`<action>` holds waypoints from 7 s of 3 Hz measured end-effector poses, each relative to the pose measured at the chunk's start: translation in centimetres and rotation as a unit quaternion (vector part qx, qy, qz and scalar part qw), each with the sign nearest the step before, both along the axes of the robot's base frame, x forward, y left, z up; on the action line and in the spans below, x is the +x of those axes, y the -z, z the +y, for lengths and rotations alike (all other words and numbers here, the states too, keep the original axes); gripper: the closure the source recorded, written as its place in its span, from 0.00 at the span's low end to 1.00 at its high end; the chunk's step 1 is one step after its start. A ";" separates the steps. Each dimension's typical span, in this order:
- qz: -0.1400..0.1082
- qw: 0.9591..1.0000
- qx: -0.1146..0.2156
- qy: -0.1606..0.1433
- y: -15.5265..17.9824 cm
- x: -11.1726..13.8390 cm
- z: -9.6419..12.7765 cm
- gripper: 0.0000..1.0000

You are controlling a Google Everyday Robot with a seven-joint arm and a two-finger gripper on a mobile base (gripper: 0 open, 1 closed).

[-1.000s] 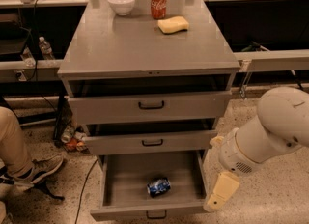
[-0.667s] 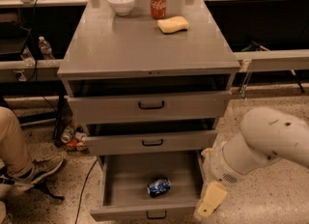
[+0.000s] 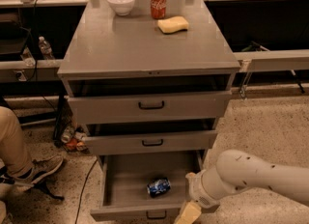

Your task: Pick pepsi can from bottom drawer and place on counter

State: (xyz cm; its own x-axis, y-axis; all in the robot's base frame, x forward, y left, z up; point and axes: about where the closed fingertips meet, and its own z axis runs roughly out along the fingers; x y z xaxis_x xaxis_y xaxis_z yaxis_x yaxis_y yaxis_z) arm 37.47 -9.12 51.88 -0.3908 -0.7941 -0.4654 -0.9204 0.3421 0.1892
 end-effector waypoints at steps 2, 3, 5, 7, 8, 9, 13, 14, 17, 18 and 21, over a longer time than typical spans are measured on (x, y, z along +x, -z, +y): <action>0.022 0.996 0.069 0.053 9.7 1.7 3.6 0.00; 0.017 0.996 0.072 0.054 10.3 2.3 3.6 0.00; -0.022 0.993 0.088 0.072 14.8 7.0 2.5 0.00; -0.068 0.987 0.113 0.094 19.2 12.6 2.6 0.00; -0.070 0.987 0.113 0.091 19.3 12.7 2.7 0.00; -0.080 0.989 0.111 0.061 20.5 13.9 3.9 0.00; -0.125 0.985 0.115 -0.018 29.1 20.4 5.1 0.00; -0.114 0.985 0.127 -0.028 30.7 21.8 4.1 0.00; -0.117 0.982 0.133 -0.057 34.2 22.1 3.6 0.00; -0.111 0.983 0.118 -0.091 36.8 20.7 5.6 0.00; -0.124 0.980 0.121 -0.097 39.8 21.8 6.9 0.19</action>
Offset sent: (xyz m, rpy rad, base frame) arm 0.0261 0.0226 -0.0556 0.0882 -0.0120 -0.0783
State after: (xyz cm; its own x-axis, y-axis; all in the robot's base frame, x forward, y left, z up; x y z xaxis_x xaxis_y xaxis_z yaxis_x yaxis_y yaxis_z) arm 59.23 -2.26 12.07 -0.0939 -0.6965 -0.7114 -0.9918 0.1279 0.0057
